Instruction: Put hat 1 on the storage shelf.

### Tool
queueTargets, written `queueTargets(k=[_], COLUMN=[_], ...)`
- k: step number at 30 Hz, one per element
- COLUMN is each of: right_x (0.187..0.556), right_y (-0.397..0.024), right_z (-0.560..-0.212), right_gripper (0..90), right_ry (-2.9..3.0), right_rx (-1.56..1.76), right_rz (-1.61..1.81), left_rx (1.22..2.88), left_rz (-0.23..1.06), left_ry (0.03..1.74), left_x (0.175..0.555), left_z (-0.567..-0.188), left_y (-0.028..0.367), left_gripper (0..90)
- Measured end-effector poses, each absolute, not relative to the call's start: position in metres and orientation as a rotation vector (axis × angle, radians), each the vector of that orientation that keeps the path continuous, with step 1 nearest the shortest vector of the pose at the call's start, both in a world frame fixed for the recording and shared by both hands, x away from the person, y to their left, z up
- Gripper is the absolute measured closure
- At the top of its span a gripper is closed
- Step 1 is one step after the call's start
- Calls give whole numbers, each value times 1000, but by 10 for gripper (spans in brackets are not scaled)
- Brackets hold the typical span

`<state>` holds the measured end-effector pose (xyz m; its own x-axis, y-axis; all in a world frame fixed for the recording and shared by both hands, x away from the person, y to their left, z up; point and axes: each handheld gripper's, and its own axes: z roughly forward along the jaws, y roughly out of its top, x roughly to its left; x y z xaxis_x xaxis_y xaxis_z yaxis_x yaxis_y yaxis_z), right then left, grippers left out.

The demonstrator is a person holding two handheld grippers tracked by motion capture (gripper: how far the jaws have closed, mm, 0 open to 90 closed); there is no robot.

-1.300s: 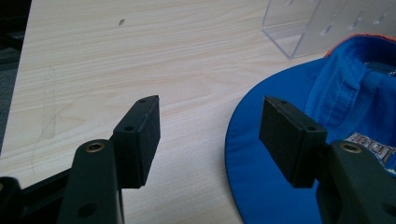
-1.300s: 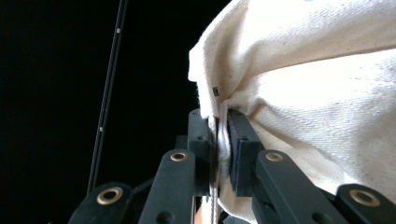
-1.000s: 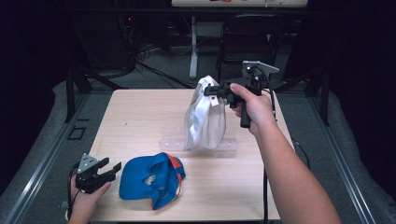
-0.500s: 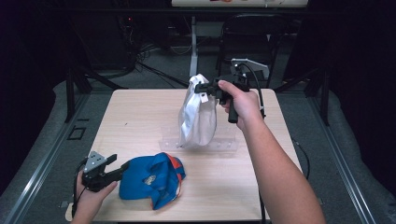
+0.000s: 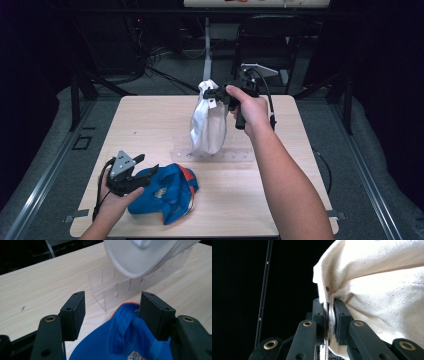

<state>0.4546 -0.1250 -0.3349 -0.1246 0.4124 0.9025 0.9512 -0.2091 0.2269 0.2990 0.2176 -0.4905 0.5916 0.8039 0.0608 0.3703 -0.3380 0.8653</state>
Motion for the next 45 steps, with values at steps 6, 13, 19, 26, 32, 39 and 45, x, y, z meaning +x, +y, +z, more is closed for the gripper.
queueTargets(k=[6,13,19,26,32,39,45], right_x=[457,459,461,461,460,459,459], right_y=[-119,-108,-101,-99,-100,-99,-99], right_z=[-337,-336,-337,-336,-336,-338,-340], right_gripper=[817,817,816,815,814,814,815], right_ry=[-1517,-1532,-1535,-1542,-1551,-1553,-1541], right_rx=[-1625,-1622,-1620,-1621,-1631,-1630,-1626], right_rz=[-1333,-1343,-1351,-1353,-1357,-1361,-1370], left_rx=[1955,1978,1986,2005,1998,2037,2056], left_rz=[602,586,574,584,569,572,625], left_ry=[899,858,841,841,817,805,770], left_x=[306,314,321,330,333,336,336], left_z=[-486,-484,-485,-490,-492,-494,-493], left_y=[194,166,147,131,125,121,123], left_gripper=[386,400,447,525,618,726,803])
